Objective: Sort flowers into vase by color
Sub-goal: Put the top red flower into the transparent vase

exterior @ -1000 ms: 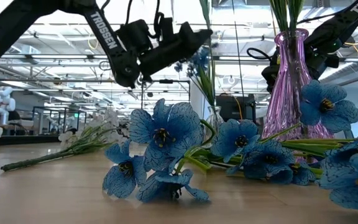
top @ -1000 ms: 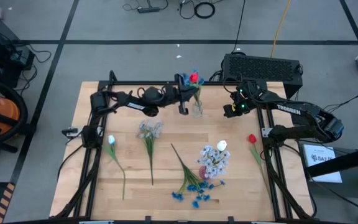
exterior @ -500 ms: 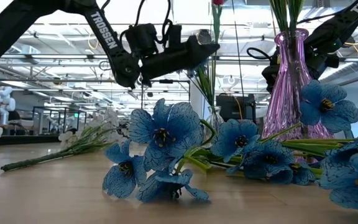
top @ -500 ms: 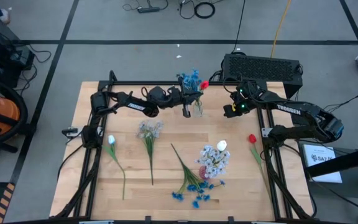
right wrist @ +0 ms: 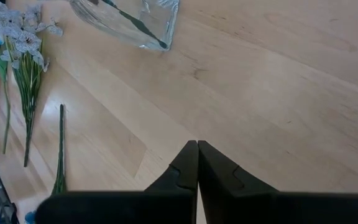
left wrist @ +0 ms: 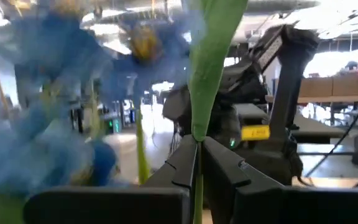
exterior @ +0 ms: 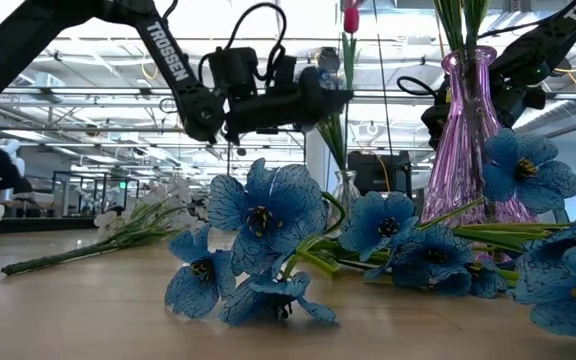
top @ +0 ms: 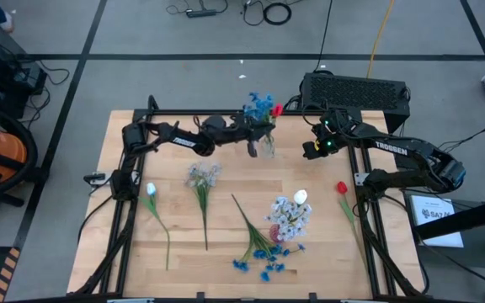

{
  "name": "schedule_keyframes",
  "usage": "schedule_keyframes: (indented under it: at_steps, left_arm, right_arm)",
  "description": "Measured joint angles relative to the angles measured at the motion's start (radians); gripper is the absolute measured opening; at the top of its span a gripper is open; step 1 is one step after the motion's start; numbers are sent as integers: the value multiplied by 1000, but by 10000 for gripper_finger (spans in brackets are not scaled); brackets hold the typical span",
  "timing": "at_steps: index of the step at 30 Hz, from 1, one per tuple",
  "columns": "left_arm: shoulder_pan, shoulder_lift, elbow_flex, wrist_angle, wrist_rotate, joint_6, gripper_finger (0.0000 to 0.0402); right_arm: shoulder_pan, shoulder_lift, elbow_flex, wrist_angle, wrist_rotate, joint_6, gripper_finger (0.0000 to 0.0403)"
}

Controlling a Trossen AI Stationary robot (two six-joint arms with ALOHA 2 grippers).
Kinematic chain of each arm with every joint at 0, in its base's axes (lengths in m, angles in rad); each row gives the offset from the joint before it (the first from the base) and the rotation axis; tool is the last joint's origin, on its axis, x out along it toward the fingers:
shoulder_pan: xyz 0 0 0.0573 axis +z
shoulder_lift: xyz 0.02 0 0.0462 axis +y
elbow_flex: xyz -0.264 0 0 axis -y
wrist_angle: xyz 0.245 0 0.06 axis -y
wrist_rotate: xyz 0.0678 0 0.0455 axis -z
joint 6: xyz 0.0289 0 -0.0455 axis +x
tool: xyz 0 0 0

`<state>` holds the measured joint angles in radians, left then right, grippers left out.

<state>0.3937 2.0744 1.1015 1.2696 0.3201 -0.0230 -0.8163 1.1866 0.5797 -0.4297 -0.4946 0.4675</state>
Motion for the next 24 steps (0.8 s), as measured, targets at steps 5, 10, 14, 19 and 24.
schedule_keyframes:
  at_steps: [5, 10, 14, 19, 24]
  left_arm:
    - [14, -1, 0, -29, 23, -48, 27]
    - [17, 0, 0, -70, 31, -50, 27]
    - [17, 0, 0, -101, 49, -50, 28]
    - [19, 0, 0, -109, 50, -101, 38]
    - [24, 0, 0, -109, 49, -127, 62]
  right_arm:
    - [0, 0, 0, 0, -1, 8, 0]
    - [0, 0, 0, 0, -1, 9, 0]
    - [0, 0, 0, 0, -1, 11, 0]
    - [0, 0, 0, 0, -3, 19, 0]
    - [0, 0, 0, -1, -4, 19, 0]
